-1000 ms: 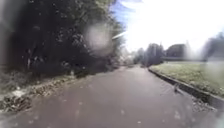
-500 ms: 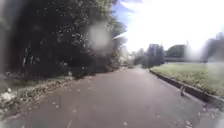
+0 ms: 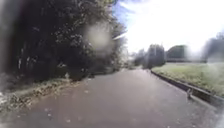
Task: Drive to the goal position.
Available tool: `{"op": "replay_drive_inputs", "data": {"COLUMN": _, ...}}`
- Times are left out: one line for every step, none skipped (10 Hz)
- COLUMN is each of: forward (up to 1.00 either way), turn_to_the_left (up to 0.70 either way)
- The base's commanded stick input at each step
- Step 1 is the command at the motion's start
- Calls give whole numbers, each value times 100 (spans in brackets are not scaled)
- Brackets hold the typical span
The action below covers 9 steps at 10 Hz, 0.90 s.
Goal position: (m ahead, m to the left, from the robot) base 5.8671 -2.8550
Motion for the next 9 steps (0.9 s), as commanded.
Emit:
{"op": "replay_drive_inputs", "data": {"forward": 45, "turn_to_the_left": 0}}
{"op": "replay_drive_inputs", "data": {"forward": 45, "turn_to_the_left": 0}}
{"op": "replay_drive_inputs", "data": {"forward": 45, "turn_to_the_left": 0}}
{"op": "replay_drive_inputs", "data": {"forward": 45, "turn_to_the_left": 0}}
{"op": "replay_drive_inputs", "data": {"forward": 45, "turn_to_the_left": 0}}
{"op": "replay_drive_inputs", "data": {"forward": 45, "turn_to_the_left": 0}}
{"op": "replay_drive_inputs", "data": {"forward": 45, "turn_to_the_left": 0}}
{"op": "replay_drive_inputs", "data": {"forward": 45, "turn_to_the_left": 0}}
{"op": "replay_drive_inputs", "data": {"forward": 45, "turn_to_the_left": 0}}
